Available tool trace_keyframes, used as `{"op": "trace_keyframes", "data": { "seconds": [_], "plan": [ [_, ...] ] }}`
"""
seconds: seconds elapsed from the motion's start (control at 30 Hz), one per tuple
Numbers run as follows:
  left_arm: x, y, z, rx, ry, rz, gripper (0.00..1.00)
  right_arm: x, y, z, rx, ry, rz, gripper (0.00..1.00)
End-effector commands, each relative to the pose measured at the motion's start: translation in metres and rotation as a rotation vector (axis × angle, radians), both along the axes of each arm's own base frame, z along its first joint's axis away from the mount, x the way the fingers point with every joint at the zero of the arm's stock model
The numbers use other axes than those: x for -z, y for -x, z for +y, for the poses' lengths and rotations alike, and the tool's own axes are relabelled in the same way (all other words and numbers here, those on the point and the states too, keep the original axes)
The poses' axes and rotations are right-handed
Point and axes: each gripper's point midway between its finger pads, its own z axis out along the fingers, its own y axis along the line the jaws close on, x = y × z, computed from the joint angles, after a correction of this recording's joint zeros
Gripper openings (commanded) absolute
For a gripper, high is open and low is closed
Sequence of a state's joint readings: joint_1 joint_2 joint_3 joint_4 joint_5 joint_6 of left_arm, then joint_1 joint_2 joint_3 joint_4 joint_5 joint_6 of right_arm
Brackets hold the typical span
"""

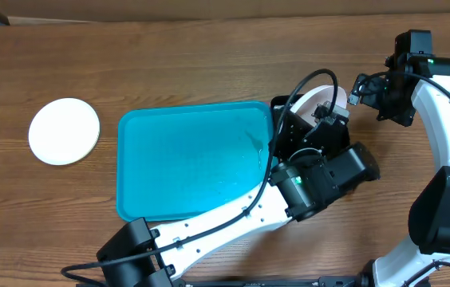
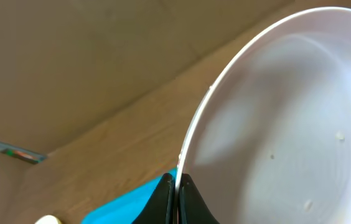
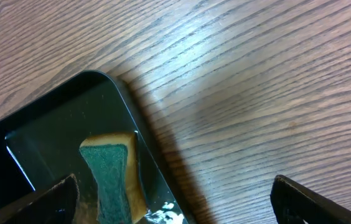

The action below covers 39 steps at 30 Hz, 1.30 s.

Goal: Clean dirty plates on tray and stack at the side
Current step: 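Lift the white plate by its rim with the left gripper, then carry the white plate left and lower it onto the plate stack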

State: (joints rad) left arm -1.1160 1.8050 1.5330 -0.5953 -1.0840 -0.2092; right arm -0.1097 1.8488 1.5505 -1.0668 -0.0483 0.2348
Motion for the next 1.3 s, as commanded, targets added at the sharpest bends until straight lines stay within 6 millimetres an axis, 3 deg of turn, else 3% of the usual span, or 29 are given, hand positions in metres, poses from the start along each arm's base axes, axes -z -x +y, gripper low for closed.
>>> {"op": "trace_keyframes", "data": {
  "seconds": [0.0, 0.2, 0.3, 0.37, 0.47, 0.57, 0.73, 0.9, 1.07, 1.17, 1.27],
  "plan": [
    [0.025, -0.021, 0.005, -0.001, 0.147, 0.157, 0.04, -0.015, -0.007, -0.001, 0.004, 0.006, -0.045, 1.0],
    [0.069, -0.052, 0.039, -0.03, 0.39, 0.479, 0.04, -0.015, -0.007, -0.001, 0.004, 0.006, -0.045, 1.0],
    [0.082, -0.07, 0.069, -0.057, 0.522, 0.615, 0.04, -0.015, -0.007, -0.001, 0.005, 0.006, -0.046, 1.0],
    [0.088, -0.082, 0.101, -0.12, 0.617, 0.683, 0.04, -0.015, -0.007, -0.001, 0.004, 0.006, -0.046, 1.0],
    [0.095, -0.098, 0.165, -0.256, 0.729, 0.733, 0.04, -0.015, -0.007, -0.001, 0.004, 0.006, -0.046, 1.0],
    [0.102, -0.106, 0.247, -0.444, 0.834, 0.746, 0.04, -0.015, -0.007, -0.001, 0.004, 0.006, -0.045, 1.0],
    [0.113, -0.081, 0.378, -0.808, 0.974, 0.723, 0.04, -0.015, -0.007, -0.001, 0.004, 0.006, -0.045, 1.0],
    [0.12, -0.038, 0.483, -1.075, 1.087, 0.645, 0.04, -0.015, -0.007, -0.001, 0.004, 0.006, -0.046, 1.0],
    [0.13, 0.01, 0.553, -1.276, 1.183, 0.559, 0.04, -0.015, -0.007, -0.001, 0.004, 0.006, -0.045, 1.0],
    [0.137, 0.031, 0.577, -1.347, 1.214, 0.519, 0.04, -0.015, -0.007, -0.001, 0.004, 0.006, -0.045, 1.0],
    [0.147, 0.038, 0.589, -1.369, 1.232, 0.485, 0.04, -0.015, -0.007, -0.001, 0.004, 0.006, -0.046, 1.0]
  ]
}}
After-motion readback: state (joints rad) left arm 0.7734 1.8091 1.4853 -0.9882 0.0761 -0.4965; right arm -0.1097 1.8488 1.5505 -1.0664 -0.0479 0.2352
